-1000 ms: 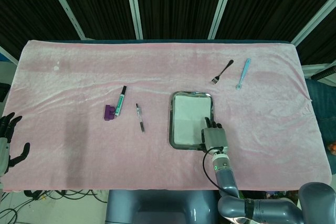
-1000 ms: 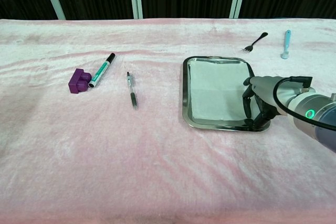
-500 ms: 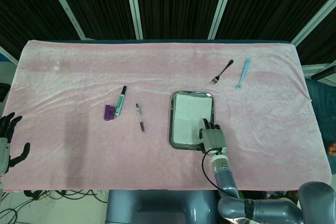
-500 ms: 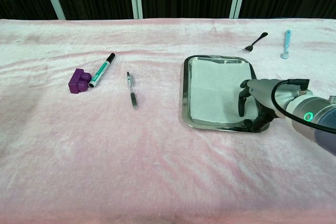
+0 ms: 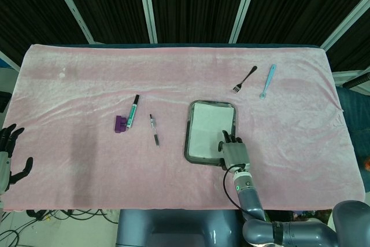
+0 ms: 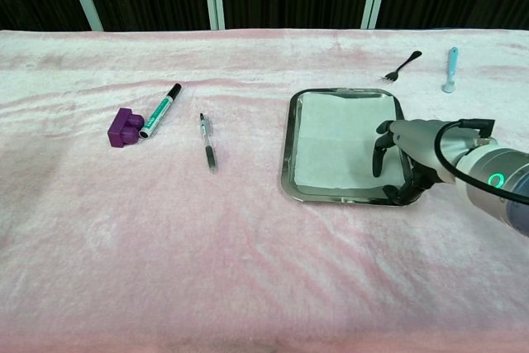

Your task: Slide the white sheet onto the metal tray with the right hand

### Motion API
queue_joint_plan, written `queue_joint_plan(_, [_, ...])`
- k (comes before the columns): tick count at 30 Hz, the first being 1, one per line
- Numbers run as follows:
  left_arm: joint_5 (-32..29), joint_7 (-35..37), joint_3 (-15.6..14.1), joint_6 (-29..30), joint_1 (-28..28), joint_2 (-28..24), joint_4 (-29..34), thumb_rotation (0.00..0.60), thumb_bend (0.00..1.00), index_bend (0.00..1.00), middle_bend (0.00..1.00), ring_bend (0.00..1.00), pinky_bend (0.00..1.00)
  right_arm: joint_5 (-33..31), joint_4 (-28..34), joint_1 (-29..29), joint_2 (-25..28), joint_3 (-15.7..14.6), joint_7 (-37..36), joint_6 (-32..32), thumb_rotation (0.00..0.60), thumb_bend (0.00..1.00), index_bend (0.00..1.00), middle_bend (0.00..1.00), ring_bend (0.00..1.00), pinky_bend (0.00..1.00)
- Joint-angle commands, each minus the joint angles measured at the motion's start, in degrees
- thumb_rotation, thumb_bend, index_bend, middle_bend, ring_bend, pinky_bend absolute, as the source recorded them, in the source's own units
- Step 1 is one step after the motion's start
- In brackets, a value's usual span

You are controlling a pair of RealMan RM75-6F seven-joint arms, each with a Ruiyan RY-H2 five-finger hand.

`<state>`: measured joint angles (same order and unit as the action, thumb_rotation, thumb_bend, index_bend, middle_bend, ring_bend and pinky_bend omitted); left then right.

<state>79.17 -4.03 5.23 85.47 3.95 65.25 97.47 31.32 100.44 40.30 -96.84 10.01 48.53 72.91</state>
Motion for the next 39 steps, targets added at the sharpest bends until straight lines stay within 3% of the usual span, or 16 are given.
queue_joint_plan(1, [0.0,0.0,0.0,0.0,0.0,0.0,0.0,0.6,0.41,0.11,0.03,0.0,0.0,1.0,2.1,-0.1,1.0,0.1,-0.5,0.5,0.6,0.36,0.4,0.03,0.11,0.17])
queue_joint_plan(14, [0.1,0.1,-0.1,0.1,-0.1,-0.1,0.1,0.6,0.41,0.11,0.03,0.0,0.0,-1.6,3.5,1.4,2.8,2.9,-1.3,-0.8,0.6,0.36,0.26,0.06,0.12,0.17])
queue_joint_plan(25, [-0.3,0.1,0.1,-0.2,0.1,0.0,0.2,0.6,0.41,0.11,0.03,0.0,0.0,0.4,-7.5,3.3,-1.1,6.3,-11.2,-9.1,0.6,0.39,0.17,0.07,0.12,0.17])
queue_joint_plan(39, [-0.5,0.7,0.2,-0.6,0.2,-0.2,0.0,0.6,0.41,0.11,0.03,0.0,0.0,4.2,-16.8,5.3,-5.9,3.6,-12.0,-11.6,0.6,0.38,0.19,0.06,0.1,0.17])
